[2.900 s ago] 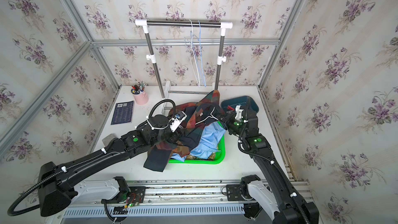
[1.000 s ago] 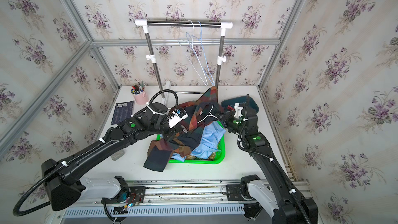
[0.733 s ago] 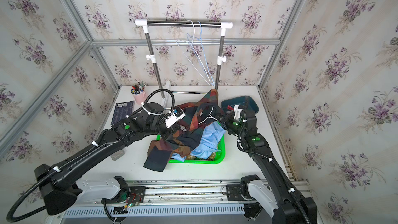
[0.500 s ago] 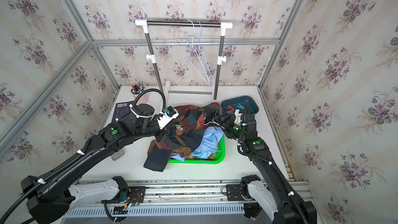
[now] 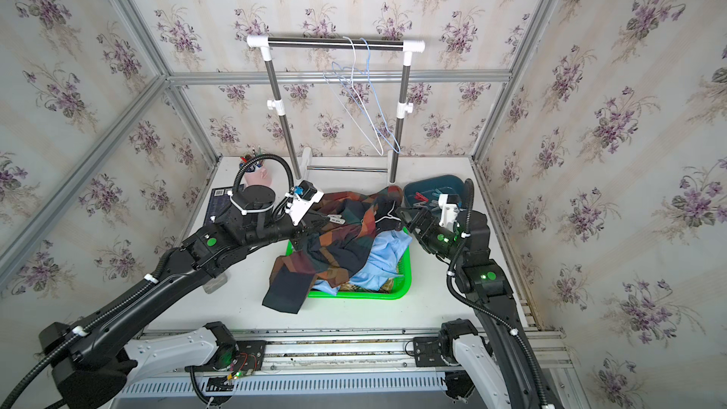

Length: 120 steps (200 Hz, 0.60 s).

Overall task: Remove the clothespins securing long-sleeve shirts to the hanger
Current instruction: Place the hanger in the bin.

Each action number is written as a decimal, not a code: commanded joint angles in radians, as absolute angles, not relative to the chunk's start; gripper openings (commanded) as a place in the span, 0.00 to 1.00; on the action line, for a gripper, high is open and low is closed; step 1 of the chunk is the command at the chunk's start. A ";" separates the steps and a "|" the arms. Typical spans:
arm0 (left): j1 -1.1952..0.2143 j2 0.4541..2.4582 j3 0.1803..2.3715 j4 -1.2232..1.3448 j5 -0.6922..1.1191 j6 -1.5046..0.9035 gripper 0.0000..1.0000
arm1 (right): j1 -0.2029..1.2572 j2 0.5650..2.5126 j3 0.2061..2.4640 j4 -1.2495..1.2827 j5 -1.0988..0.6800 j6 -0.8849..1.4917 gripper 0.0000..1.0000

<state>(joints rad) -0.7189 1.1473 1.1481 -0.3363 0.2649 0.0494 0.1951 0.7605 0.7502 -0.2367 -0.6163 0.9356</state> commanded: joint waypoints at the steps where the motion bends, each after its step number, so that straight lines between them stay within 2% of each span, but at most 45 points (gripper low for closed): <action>1: -0.719 1.165 1.125 -0.121 0.325 -0.014 0.00 | 0.262 0.817 0.782 -0.071 -0.770 0.965 0.93; 46: -0.730 1.200 1.069 0.074 0.343 -0.065 0.00 | 0.379 0.927 0.760 0.194 -0.841 1.115 0.90; 68: -0.744 1.212 1.061 0.101 0.338 -0.064 0.00 | 0.394 0.956 0.717 0.340 -0.857 1.207 0.81; 101: -0.753 1.225 1.045 0.153 0.363 -0.072 0.00 | 0.408 0.990 0.705 0.433 -0.865 1.273 0.80; 120: -0.760 1.229 1.040 0.162 0.374 -0.073 0.00 | 0.409 1.009 0.695 0.516 -0.869 1.330 0.75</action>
<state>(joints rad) -0.7532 1.2247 1.0447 0.0856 0.3447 -0.0566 0.4061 0.9909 0.7010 0.3443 -0.8520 1.2266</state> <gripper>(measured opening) 0.076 0.781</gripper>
